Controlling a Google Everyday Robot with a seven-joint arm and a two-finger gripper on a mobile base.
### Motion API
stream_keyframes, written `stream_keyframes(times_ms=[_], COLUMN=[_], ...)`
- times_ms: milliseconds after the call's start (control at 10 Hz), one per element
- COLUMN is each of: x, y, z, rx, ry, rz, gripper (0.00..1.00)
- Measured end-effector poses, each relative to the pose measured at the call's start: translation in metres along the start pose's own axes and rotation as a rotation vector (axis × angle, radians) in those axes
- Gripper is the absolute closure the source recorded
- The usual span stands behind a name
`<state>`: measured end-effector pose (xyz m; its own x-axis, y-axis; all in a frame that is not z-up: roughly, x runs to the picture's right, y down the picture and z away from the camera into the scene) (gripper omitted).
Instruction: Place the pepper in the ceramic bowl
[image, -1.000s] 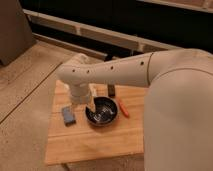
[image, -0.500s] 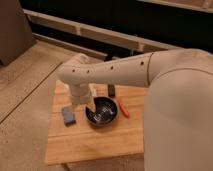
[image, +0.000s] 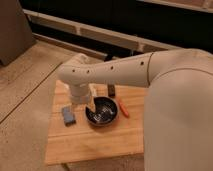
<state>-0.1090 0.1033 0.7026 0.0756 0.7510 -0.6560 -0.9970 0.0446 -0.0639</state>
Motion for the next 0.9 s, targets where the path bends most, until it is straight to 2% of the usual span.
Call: stream_keyframes(times_ms=[700,800,900], x=[-0.0002,-0.0015,-0.0072], y=[-0.0002,-0.0004,-0.0004], z=[-0.0003,-0.0013,-0.0048], rx=[0.001,0.003,0.002], ry=[-0.002,-0.012,-0.047], rz=[-0.001,-0.002,0.0], gripper=[0.35,0.35,0.35])
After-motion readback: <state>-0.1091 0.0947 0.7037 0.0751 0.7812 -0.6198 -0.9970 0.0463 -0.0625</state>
